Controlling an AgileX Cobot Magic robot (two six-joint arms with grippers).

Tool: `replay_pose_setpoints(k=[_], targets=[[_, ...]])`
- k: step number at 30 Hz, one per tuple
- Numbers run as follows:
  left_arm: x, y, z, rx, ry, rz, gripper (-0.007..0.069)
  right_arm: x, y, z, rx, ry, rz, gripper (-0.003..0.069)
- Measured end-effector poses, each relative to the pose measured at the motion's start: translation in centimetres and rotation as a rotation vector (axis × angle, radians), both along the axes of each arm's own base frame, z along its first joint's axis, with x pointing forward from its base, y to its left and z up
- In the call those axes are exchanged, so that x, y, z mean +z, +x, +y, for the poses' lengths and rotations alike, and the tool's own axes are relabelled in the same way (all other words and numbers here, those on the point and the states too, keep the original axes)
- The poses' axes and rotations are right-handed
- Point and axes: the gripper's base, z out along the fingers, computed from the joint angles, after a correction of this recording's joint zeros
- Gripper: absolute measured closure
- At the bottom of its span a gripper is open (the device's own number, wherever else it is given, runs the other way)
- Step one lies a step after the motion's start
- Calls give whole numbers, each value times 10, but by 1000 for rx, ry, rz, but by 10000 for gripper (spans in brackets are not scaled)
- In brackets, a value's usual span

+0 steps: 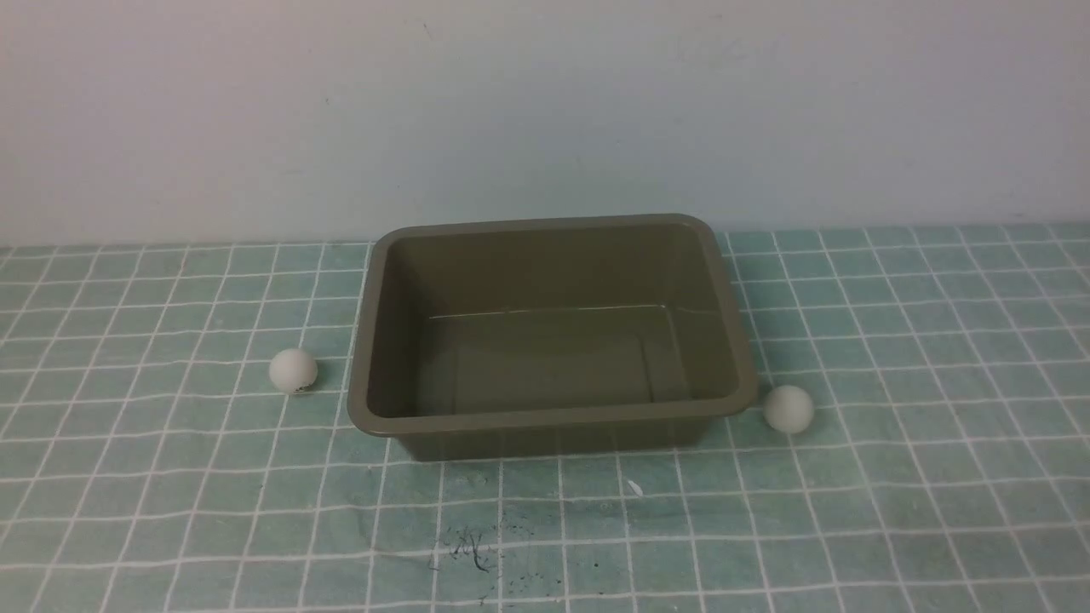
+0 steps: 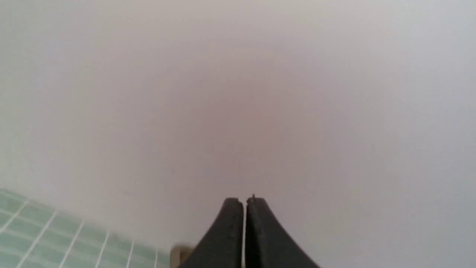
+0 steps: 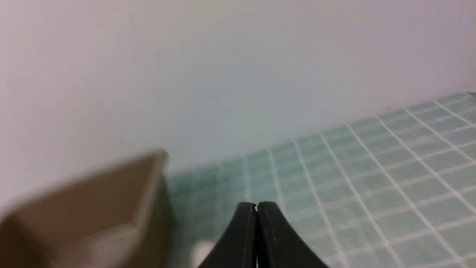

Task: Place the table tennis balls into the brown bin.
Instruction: 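Reach for and grasp a ping pong ball on the table beside the basket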

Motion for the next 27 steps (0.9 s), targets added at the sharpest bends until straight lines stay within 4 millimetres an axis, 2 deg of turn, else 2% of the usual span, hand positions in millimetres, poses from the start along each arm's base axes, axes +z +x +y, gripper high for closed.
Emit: replay_pose_setpoints(k=[2,4,8,9,10,11,13,14,15,16,18,20,21,23,24,27], targets=[[19,8,-10,-105,110,171,629,7,-1,-1,5,151,-81,672],[28,28,-18,-215,221,417,629,12,-2,-3,5,228,-134,672],[23,67,-21,-331,353,744,629,14,-2,-3,4,257,-155,672],[19,79,-21,-354,385,811,629,14,-2,-3,5,267,-161,672],[17,82,-21,-358,386,823,629,14,-2,-3,5,267,-161,672],[8,102,-21,-383,406,904,629,15,-3,-4,6,286,-175,672],[-5,129,-20,-404,414,987,629,14,-2,-3,16,308,-149,672],[-2,130,-20,-399,416,975,629,16,-2,-3,20,310,-145,672],[-10,148,-20,-402,415,1012,629,19,-3,0,43,294,-88,672],[-11,156,-19,-399,416,1015,629,23,-3,1,53,274,-63,672],[-23,188,-18,-395,434,1052,629,41,-4,5,92,166,59,672],[-30,208,-17,-394,465,1063,627,49,-2,7,114,95,155,672],[-35,226,-16,-397,492,1067,614,62,2,10,147,22,244,672],[-45,244,-16,-404,499,1091,590,69,6,12,170,-26,305,672],[-52,259,-16,-407,499,1105,554,78,10,14,191,-65,339,672],[-68,287,-16,-417,494,1143,462,92,18,16,217,-132,372,672]])
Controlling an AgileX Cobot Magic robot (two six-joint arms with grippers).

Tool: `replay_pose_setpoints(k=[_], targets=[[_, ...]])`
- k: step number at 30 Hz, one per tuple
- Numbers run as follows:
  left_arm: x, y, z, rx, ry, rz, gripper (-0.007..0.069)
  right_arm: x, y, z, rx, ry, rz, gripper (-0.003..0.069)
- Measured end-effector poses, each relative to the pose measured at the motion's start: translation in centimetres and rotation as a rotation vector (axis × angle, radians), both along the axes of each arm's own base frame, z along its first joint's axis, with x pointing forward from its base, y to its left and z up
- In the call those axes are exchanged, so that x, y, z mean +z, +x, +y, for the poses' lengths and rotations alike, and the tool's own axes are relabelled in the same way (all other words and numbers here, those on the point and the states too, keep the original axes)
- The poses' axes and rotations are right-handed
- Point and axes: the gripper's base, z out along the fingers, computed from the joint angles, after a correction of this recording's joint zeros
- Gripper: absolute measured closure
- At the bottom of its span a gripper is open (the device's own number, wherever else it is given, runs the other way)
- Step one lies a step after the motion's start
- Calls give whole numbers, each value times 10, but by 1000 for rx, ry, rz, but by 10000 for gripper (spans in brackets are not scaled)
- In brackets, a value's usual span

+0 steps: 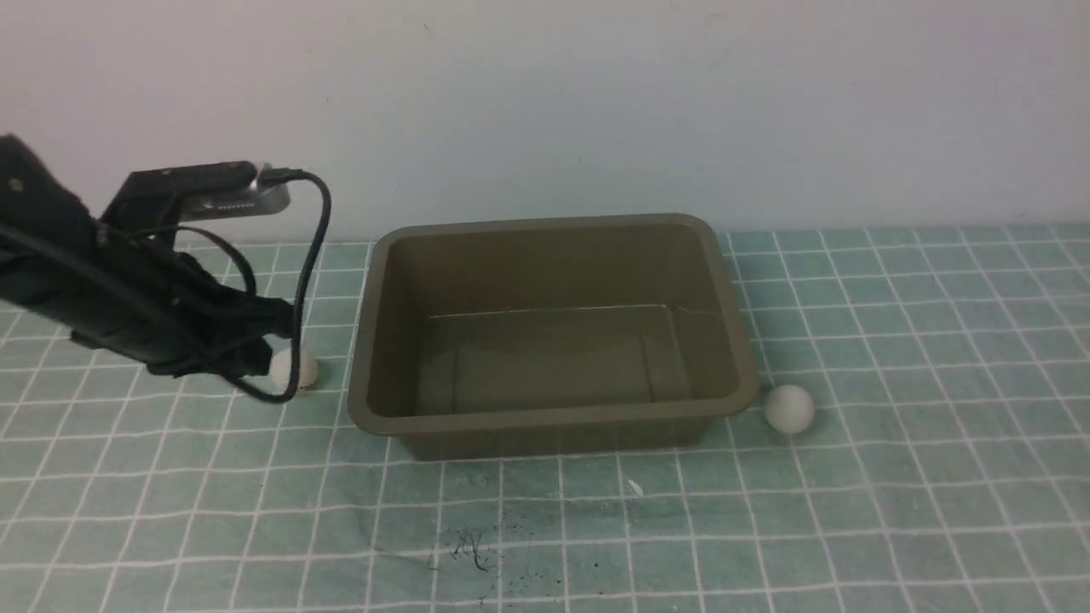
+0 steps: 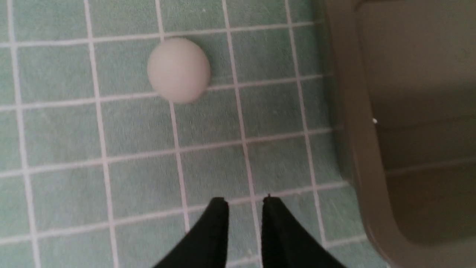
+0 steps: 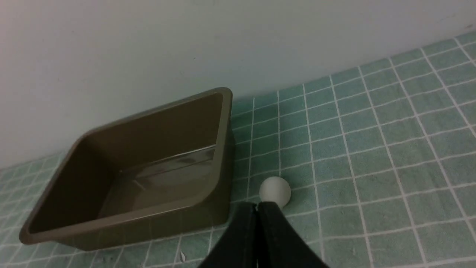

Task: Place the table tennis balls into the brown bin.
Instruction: 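Reach for and grasp a ping pong ball on the table beside the basket, then drop the ball into the bin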

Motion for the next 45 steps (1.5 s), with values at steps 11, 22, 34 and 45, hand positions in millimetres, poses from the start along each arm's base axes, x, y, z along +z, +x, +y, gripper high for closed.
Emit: replay_pose_setpoints(k=[11,22,34,45], targets=[[-71,76,2,2,34,84,101,6,12,2,19,-62,41,672],[-64,80,4,-20,72,115,272,7,58,10,62,-154,308,672],[60,47,-69,-244,-32,-72,272,-28,213,43,215,-231,693,456],[15,54,-109,-309,-35,75,27,-100,289,71,294,-255,867,216]])
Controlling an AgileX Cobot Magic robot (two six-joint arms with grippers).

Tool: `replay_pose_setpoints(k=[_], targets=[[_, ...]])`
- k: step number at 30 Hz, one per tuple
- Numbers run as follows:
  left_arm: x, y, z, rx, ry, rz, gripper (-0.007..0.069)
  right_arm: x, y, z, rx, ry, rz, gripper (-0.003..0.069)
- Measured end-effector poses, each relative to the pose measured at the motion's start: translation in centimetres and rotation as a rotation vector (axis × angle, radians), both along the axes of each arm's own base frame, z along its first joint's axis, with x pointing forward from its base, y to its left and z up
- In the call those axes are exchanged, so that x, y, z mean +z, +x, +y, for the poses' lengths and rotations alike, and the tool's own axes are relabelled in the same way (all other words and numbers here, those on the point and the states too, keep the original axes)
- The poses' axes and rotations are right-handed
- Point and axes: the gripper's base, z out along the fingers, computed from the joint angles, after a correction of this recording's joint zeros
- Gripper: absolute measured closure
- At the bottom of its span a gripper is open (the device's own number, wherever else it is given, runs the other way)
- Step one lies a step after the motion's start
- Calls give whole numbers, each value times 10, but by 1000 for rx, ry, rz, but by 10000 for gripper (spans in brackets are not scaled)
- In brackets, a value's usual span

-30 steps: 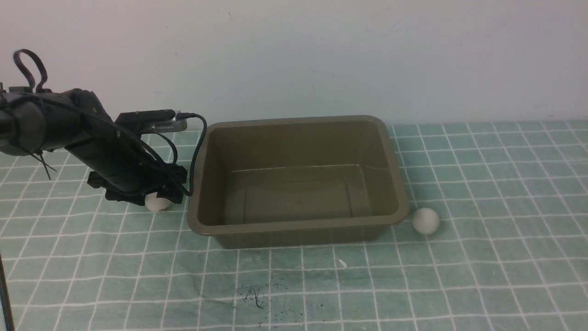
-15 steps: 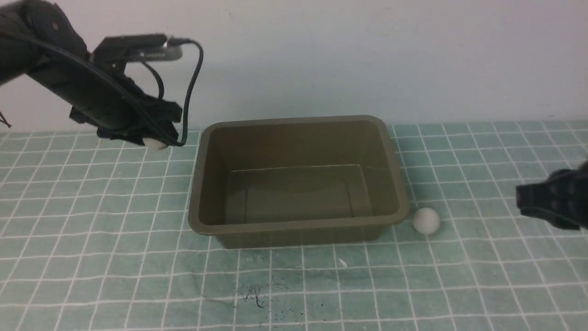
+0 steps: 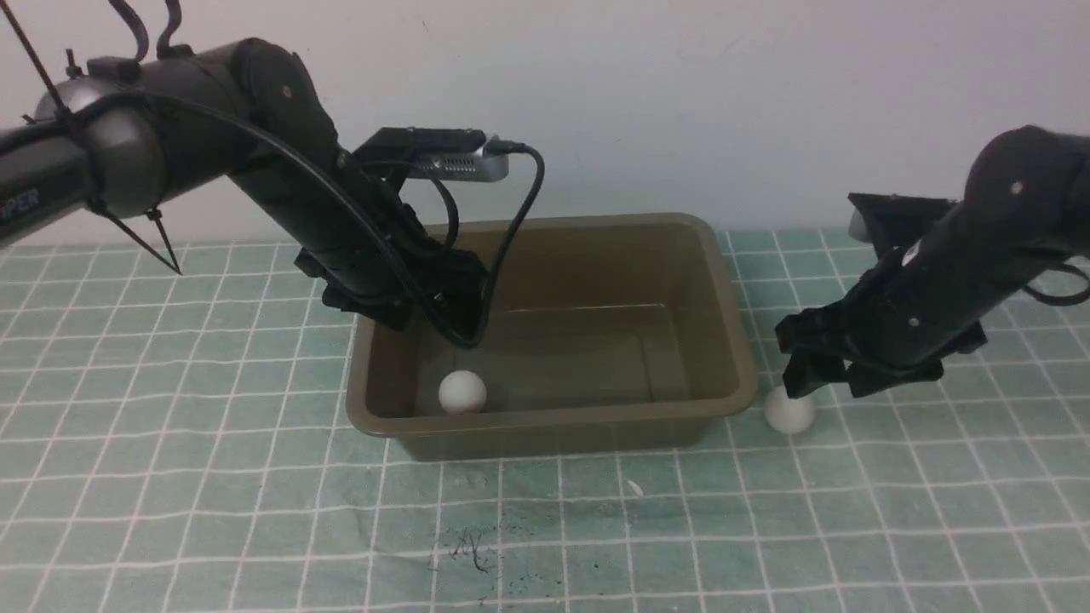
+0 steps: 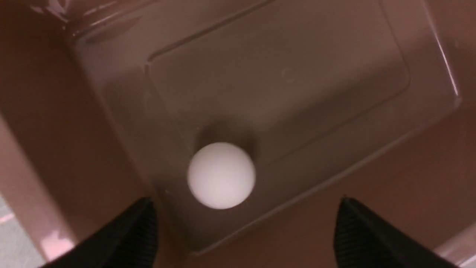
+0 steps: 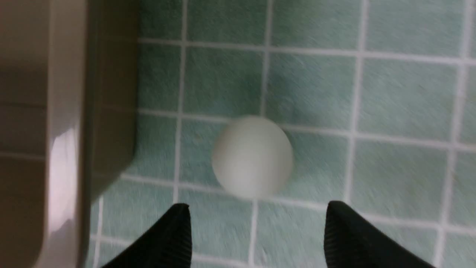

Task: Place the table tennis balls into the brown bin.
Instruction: 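Drop the ball into the bin, then reach for and grasp a ping pong ball on the table, then release the ping pong ball into the bin and lift the gripper away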

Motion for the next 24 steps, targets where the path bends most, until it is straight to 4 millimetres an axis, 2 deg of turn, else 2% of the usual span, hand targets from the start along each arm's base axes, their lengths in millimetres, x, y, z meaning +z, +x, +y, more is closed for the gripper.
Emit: replay_pose_setpoints(k=[2,4,7,8,10,12,14,16,18,20,22,23,24], targets=[[7,2,3,21,1,3,20,-7,6,4,4,-1,-9,213],[25,4,12,53,34,1,82,-20,14,8,6,-5,-4,209],[54,-1,31,81,111,-27,277,-37,19,9,2,-13,19,213],[69,-6,40,94,143,-53,419,-43,22,10,7,-17,24,228],[99,-21,59,131,182,-108,564,-50,23,10,29,-26,26,303],[127,-40,73,176,178,-162,609,-48,23,10,56,-36,19,299],[143,-52,81,203,175,-193,620,-43,22,9,74,-47,15,299],[173,-79,89,232,165,-264,629,-23,17,8,82,-42,-12,299],[187,-95,92,239,155,-304,629,-1,12,8,74,-15,-48,299],[204,-122,94,244,134,-359,629,42,0,12,47,66,-138,299],[211,-145,96,245,116,-385,629,63,-6,16,41,122,-196,299],[213,-165,98,246,108,-399,629,81,-10,24,72,168,-280,299],[212,-175,99,246,103,-404,629,88,-12,31,111,179,-334,299]])
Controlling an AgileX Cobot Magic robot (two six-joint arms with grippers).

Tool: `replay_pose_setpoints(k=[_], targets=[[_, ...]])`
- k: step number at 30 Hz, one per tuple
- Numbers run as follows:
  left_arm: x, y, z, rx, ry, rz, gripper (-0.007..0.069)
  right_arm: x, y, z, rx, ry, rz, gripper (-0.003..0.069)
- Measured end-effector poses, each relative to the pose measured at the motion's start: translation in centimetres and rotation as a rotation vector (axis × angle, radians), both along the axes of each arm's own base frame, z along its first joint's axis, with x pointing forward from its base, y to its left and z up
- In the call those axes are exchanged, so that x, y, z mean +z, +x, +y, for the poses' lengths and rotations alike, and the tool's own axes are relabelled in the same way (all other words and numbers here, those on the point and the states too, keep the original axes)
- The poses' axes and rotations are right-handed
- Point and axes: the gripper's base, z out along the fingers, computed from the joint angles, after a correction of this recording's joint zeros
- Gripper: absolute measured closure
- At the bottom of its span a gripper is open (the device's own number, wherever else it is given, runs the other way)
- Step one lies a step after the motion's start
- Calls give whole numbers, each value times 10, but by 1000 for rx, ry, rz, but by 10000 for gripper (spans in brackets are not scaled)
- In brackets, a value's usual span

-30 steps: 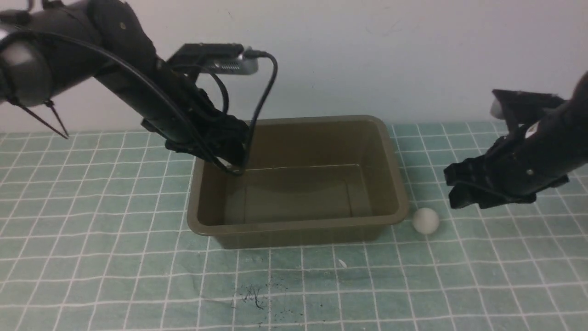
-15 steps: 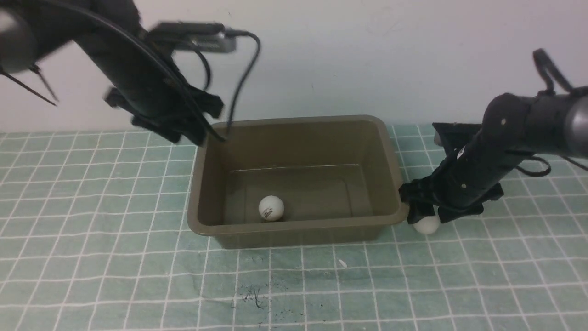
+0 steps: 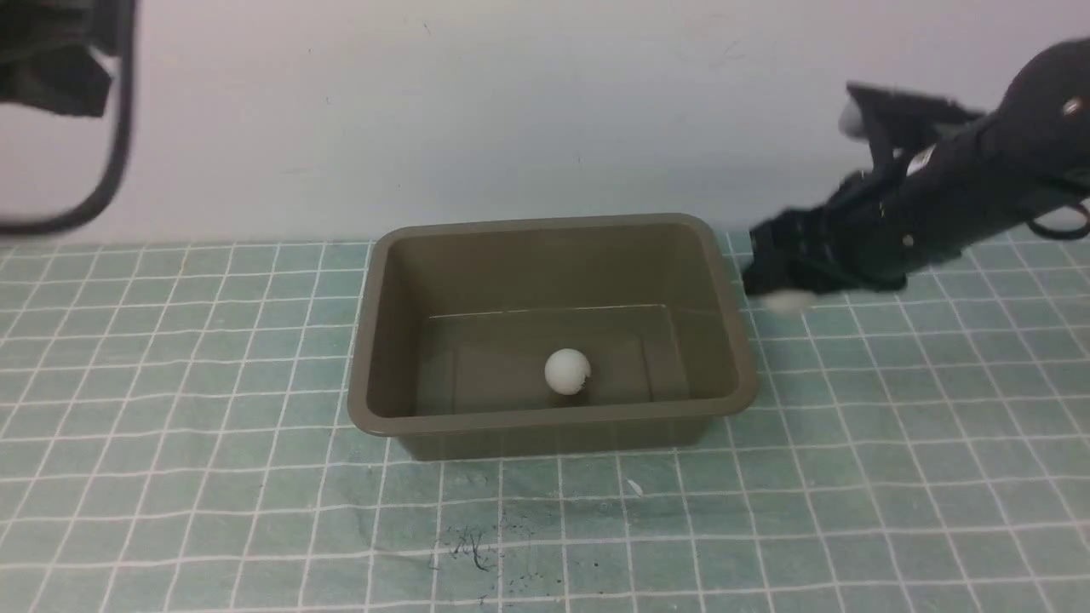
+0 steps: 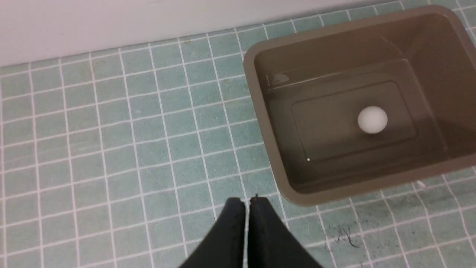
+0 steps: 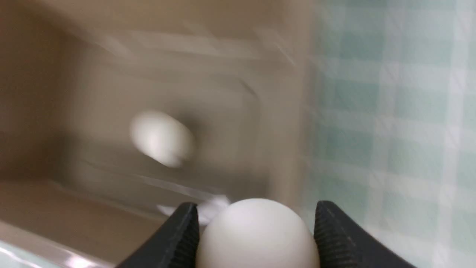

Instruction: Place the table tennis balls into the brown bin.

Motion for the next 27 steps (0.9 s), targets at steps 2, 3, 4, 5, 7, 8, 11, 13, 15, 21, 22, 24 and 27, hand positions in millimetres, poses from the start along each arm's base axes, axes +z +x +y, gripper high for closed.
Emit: replay_pose_setpoints(k=[2,3,4,5,7,8,11,13,15,21,22,24,27], targets=[[-5,-22,2,-2,-9,-14,629,3,1,12,37,19,-59,299],[-10,-27,2,-2,-13,-14,629,2,2,19,63,21,-78,299],[-9,-32,3,-3,-16,-24,629,1,2,20,72,17,-84,299],[-13,-39,3,-5,-24,-28,629,-1,4,25,86,19,-96,299],[-27,-54,2,-12,-54,-30,629,-7,9,33,114,12,-101,276],[-34,-60,2,-16,-67,-24,629,-9,12,36,120,10,-98,248],[-56,-71,1,-20,-90,5,629,-6,16,38,146,1,-98,119],[-70,-77,1,-19,-99,28,629,8,11,37,175,-14,-102,95],[-77,-79,1,-18,-101,34,629,23,4,34,195,-44,-117,119],[-81,-79,1,-17,-109,35,629,106,-55,-2,119,-192,-227,509],[-80,-78,0,-17,-116,25,629,125,-75,-14,78,-217,-265,583],[-78,-76,0,-16,-130,1,629,147,-104,-29,16,-214,-329,636],[-74,-73,-2,-18,-160,-55,629,169,-167,-57,-77,-180,-443,665]])
